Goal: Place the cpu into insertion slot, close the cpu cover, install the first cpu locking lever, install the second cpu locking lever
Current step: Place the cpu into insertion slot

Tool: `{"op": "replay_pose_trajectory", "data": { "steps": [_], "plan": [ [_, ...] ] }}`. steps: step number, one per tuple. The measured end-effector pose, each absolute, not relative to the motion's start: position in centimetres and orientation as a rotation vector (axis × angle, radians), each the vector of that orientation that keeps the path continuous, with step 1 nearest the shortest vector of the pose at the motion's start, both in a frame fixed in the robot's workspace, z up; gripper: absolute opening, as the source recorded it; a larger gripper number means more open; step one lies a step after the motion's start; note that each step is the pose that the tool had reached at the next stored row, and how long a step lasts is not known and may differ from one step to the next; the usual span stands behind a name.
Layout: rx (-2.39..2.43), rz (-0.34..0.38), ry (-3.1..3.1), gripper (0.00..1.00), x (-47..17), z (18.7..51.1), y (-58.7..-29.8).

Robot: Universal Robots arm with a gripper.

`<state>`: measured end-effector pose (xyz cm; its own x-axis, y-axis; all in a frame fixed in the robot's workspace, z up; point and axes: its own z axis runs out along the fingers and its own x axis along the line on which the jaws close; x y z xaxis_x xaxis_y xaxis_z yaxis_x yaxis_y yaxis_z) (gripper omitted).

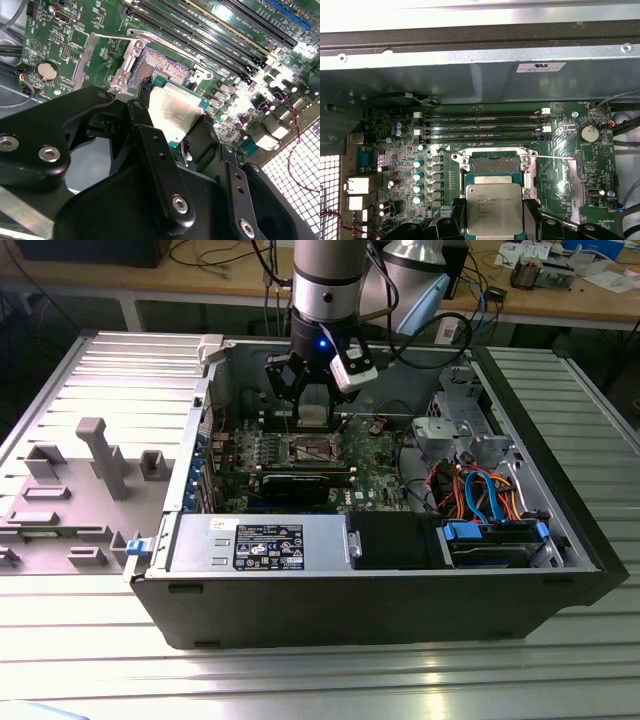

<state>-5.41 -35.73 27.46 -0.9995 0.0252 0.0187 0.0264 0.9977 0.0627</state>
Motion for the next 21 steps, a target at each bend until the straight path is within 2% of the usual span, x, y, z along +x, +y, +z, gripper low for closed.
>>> {"op": "replay_pose_trajectory", "data": {
  "steps": [21],
  "plan": [
    [-0.135, -0.099, -3.121, 0.55, -5.40, 27.44, -35.73]
  ]
}}
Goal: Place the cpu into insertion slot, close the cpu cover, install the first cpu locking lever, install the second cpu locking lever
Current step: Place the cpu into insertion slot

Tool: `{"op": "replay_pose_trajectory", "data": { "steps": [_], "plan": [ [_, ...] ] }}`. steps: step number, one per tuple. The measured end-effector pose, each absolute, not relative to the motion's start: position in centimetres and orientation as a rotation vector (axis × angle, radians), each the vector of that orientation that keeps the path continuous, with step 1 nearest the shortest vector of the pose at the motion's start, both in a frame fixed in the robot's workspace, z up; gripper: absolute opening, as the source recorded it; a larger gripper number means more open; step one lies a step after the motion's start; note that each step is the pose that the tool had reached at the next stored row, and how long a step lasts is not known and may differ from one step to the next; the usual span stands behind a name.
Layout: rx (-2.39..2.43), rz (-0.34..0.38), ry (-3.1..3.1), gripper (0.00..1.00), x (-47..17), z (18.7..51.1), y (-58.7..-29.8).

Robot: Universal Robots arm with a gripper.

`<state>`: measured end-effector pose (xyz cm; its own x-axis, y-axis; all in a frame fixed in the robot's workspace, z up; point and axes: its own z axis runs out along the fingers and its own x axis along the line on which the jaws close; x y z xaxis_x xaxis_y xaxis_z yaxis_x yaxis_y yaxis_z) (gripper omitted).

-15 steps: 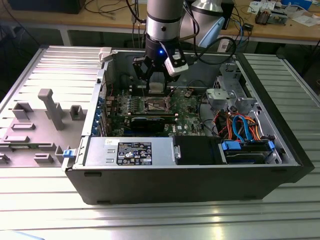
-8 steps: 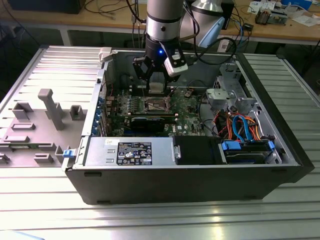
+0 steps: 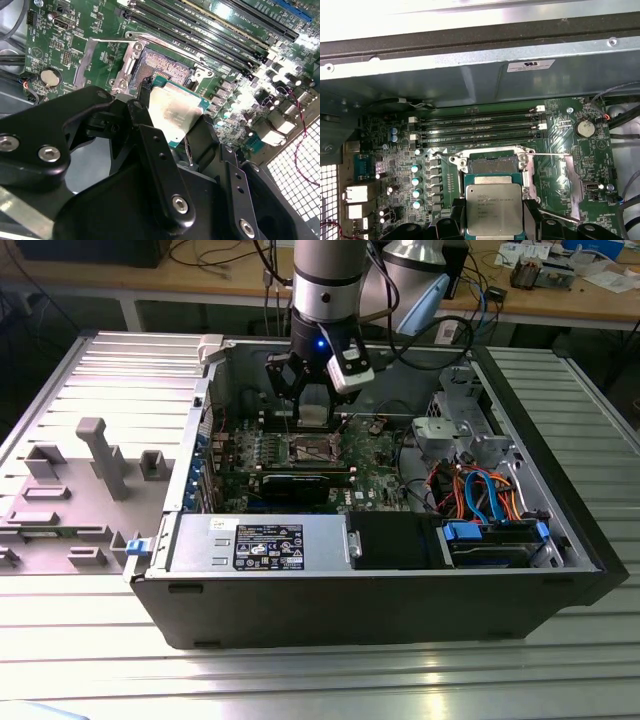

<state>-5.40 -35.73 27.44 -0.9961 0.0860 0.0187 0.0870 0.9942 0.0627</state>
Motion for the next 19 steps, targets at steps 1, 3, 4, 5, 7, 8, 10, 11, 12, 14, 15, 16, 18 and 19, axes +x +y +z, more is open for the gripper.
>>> {"op": "replay_pose_trajectory", "data": {
  "steps": [1, 3, 4, 5, 7, 8, 10, 11, 12, 14, 15, 16, 18, 19],
  "plan": [
    [-0.140, -0.099, -3.121, 0.55, -5.40, 27.44, -35.73],
    [-0.150, -0.099, -3.121, 0.55, -5.41, 27.44, -35.73],
    [-0.153, -0.099, -3.121, 0.55, -5.40, 27.44, -35.73],
    [-0.157, -0.100, -3.121, 0.55, -5.41, 27.44, -35.73],
    [-0.164, -0.100, -3.120, 0.55, -5.40, 27.44, -35.73],
    [-0.168, -0.100, -3.120, 0.55, -5.41, 27.43, -35.73],
    [-0.175, -0.100, -3.120, 0.55, -5.40, 27.43, -35.73],
    [-0.178, -0.100, -3.120, 0.55, -5.40, 27.43, -35.73],
    [-0.181, -0.100, -3.120, 0.55, -5.40, 27.43, -35.73],
    [-0.191, -0.100, -3.119, 0.55, -5.40, 27.43, -35.73],
    [-0.194, -0.100, -3.119, 0.55, -5.40, 27.43, -35.73],
    [-0.197, -0.100, -3.119, 0.55, -5.40, 27.43, -35.73],
    [-0.210, -0.100, -3.119, 0.55, -5.40, 27.43, -35.73],
    [-0.212, -0.100, -3.118, 0.55, -5.40, 27.43, -35.73]
  ]
}}
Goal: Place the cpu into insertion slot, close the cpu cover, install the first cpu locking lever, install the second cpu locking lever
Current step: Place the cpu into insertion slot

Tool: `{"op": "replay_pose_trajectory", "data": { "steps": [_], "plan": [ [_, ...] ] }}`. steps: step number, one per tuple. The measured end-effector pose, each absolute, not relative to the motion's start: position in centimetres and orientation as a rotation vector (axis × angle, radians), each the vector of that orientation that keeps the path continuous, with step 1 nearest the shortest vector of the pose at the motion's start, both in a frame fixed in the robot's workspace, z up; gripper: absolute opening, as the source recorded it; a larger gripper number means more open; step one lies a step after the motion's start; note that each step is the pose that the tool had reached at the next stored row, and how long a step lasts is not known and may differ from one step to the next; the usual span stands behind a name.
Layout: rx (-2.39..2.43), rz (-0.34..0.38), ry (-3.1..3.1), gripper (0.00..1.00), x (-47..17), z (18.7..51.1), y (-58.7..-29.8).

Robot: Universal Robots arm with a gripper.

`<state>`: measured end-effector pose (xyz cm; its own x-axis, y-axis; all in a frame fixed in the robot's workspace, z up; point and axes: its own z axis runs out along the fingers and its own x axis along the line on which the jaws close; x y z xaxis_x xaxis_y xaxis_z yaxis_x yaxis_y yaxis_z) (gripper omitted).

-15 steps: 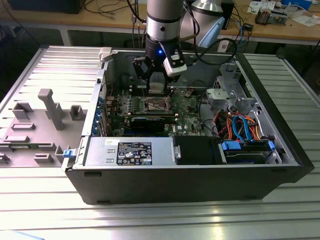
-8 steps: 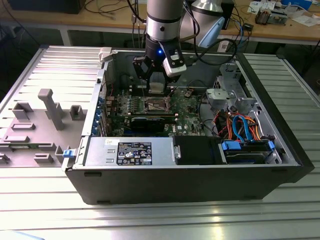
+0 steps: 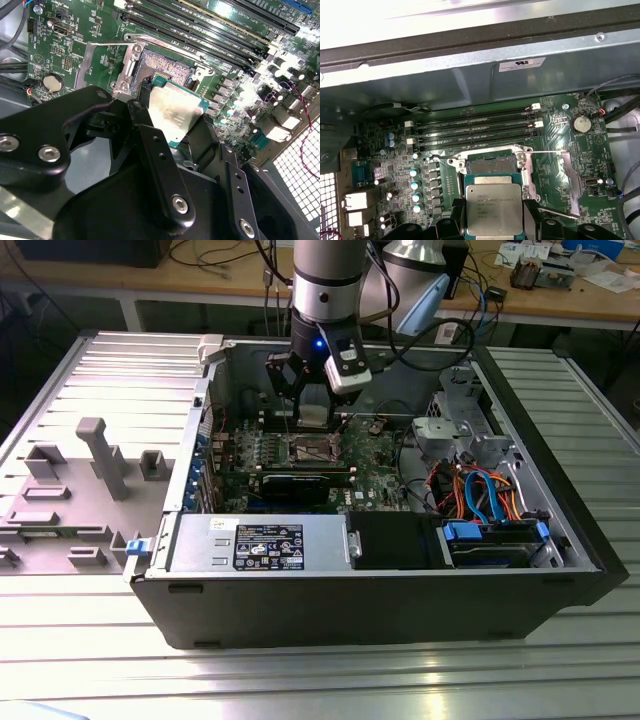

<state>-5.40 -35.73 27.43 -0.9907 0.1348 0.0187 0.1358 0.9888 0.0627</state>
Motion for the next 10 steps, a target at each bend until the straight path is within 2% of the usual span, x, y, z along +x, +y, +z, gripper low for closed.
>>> {"op": "replay_pose_trajectory", "data": {
  "steps": [10],
  "plan": [
    [-0.250, -0.100, -3.116, 0.55, -5.40, 27.41, -35.73]
  ]
}}
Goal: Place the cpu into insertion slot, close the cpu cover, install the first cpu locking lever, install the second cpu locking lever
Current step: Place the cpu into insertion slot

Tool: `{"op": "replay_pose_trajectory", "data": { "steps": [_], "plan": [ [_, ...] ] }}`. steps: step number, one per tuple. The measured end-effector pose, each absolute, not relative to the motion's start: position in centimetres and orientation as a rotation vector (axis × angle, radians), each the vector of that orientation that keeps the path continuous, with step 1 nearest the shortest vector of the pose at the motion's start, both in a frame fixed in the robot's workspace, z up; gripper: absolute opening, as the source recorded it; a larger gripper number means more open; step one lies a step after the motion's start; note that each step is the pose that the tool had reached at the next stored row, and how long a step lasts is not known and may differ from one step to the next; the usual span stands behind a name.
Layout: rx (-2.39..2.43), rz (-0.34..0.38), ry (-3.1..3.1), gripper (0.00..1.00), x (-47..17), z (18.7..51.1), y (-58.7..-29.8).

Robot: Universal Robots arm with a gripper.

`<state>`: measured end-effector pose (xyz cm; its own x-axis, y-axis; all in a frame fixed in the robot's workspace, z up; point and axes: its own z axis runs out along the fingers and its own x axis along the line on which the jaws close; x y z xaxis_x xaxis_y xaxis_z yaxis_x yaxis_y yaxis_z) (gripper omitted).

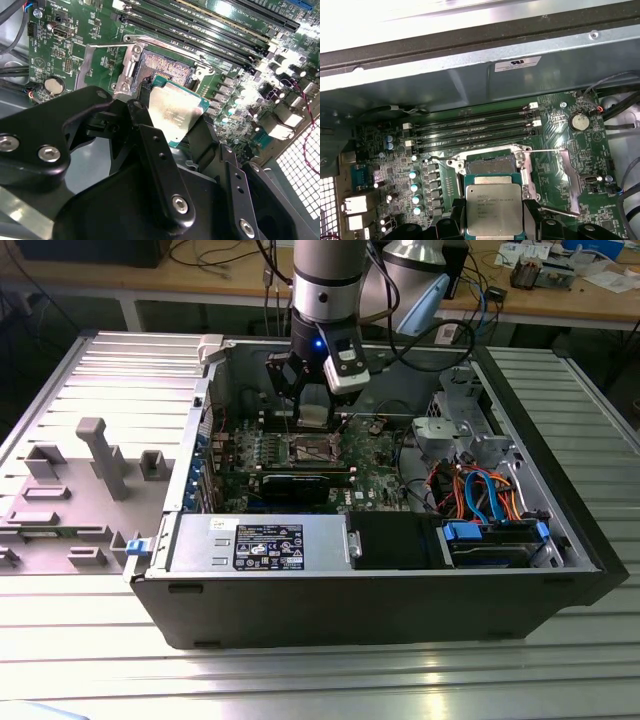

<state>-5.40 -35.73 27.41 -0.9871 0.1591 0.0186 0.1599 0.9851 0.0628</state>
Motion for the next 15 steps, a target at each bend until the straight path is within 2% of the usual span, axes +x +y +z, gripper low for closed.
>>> {"op": "replay_pose_trajectory", "data": {
  "steps": [15],
  "plan": [
    [-0.304, -0.101, -3.113, 0.55, -5.40, 27.40, -35.73]
  ]
}}
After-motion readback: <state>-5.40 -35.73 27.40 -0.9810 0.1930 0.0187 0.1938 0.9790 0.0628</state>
